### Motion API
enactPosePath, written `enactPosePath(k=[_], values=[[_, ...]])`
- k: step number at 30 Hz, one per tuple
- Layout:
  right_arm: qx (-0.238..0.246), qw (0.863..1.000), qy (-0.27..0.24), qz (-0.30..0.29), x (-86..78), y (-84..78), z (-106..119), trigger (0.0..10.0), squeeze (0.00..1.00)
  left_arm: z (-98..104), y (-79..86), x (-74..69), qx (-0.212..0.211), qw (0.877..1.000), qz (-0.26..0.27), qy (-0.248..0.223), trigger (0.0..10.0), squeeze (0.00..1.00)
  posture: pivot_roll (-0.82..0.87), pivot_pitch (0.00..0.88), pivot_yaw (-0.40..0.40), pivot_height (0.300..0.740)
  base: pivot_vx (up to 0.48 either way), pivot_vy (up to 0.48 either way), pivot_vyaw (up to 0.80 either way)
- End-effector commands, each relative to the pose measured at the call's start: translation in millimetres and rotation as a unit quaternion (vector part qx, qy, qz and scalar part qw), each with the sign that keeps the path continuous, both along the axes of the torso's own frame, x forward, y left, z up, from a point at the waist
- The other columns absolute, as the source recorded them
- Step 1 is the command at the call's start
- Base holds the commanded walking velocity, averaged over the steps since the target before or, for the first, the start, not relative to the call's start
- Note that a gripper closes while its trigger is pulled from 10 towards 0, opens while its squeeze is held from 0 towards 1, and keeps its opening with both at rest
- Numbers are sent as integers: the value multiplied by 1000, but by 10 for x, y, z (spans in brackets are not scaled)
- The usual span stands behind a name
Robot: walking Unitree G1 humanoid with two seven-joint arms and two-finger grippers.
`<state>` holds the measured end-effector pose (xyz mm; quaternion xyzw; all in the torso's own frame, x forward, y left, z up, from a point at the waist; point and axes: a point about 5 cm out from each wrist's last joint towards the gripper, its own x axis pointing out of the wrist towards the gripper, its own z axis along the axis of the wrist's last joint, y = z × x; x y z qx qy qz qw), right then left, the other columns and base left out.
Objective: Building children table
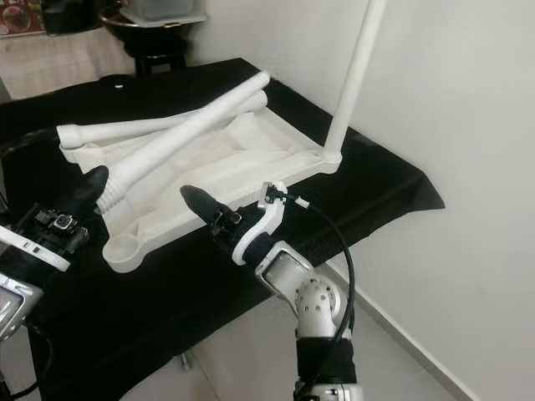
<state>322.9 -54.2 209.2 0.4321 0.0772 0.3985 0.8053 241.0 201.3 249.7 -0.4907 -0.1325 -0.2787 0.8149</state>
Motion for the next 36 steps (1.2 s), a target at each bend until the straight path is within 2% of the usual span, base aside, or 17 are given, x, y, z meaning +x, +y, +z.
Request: enactPosePath(k=[1, 2, 4, 6, 9, 12, 18, 22, 25, 26, 27, 28, 30, 32, 34, 35, 36], values=[[41, 999, -9, 27, -9, 262, 165, 10000, 0, 49, -8, -55, -4, 1000, -6, -22, 0, 0, 19, 146, -80, 740, 0, 0, 0], [48, 998, -15, 23, 23, 272, 204, 10000, 0, 48, -10, -60, -2, 1000, -7, -21, 0, 0, 19, 146, -80, 740, 0, 0, 0], [105, 993, -47, 25, 85, 255, 422, 10000, 0, 39, -28, -83, -4, 1000, -9, -18, 0, 0, 32, 153, -82, 740, 0, 0, 0], [105, 993, -47, 25, 85, 255, 422, 10000, 0, 39, -28, -83, -4, 1000, -9, -18, 0, 0, 32, 153, -82, 740, 0, 0, 0], [191, 976, -95, 50, 84, 224, 723, 10000, 0, 15, -79, -127, -9, 1000, -20, -15, 0, 0, 35, 156, -83, 740, 0, 0, 0], [224, 963, -126, 76, 29, 226, 853, 10000, 0, 11, -117, -145, -13, 999, -28, -14, 0, 0, 36, 158, -84, 740, 0, 0, 0], [223, 960, -135, 98, -26, 282, 887, 10000, 0, 16, -187, -156, -23, 999, -43, -15, 0, 0, 37, 159, -81, 740, 0, 0, 0], [195, 966, -133, 109, -55, 388, 856, 10000, 0, 22, -283, -180, -23, 998, -63, -21, 0, 0, 34, 157, -79, 740, 0, 0, 0], [190, 967, -134, 107, -42, 374, 846, 10000, 0, 41, -283, -176, -25, 998, -60, -25, 0, 0, 37, 155, -83, 740, 0, 0, 0], [196, 965, -139, 102, -22, 273, 844, 10000, 0, 71, -247, -171, -25, 998, -51, -30, 0, 0, 38, 154, -84, 740, 0, 0, 0], [196, 965, -139, 102, -22, 273, 844, 10000, 0, 71, -247, -171, -25, 998, -51, -30, 0, 0, 38, 154, -84, 740, 0, 0, 0], [207, 962, -148, 101, -21, 167, 850, 10000, 0, 94, -213, -168, -25, 998, -43, -34, 0, 0, 38, 154, -84, 740, 0, 0, 0], [216, 959, -154, 102, -26, 95, 857, 10000, 0, 109, -190, -168, -26, 998, -39, -37, 0, 0, 38, 154, -84, 740, 0, 0, 0], [238, 943, -189, 134, -156, -110, 850, 10000, 0, 122, -144, -164, -24, 998, -32, -39, 0, 0, 35, 151, -81, 740, 0, 0, 0], [236, 938, -203, 156, -238, -186, 811, 10000, 0, 134, -128, -162, -24, 998, -28, -41, 0, 0, 34, 149, -80, 740, 0, 0, 0], [236, 938, -203, 156, -238, -186, 811, 10000, 0, 134, -128, -162, -24, 998, -28, -41, 0, 0, 34, 149, -80, 740, 0, 0, 0], [207, 942, -206, 165, -289, -221, 724, 10000, 0, 153, -113, -159, -24, 998, -25, -45, 0, 0, 35, 146, -81, 740, 0, 0, 0]])
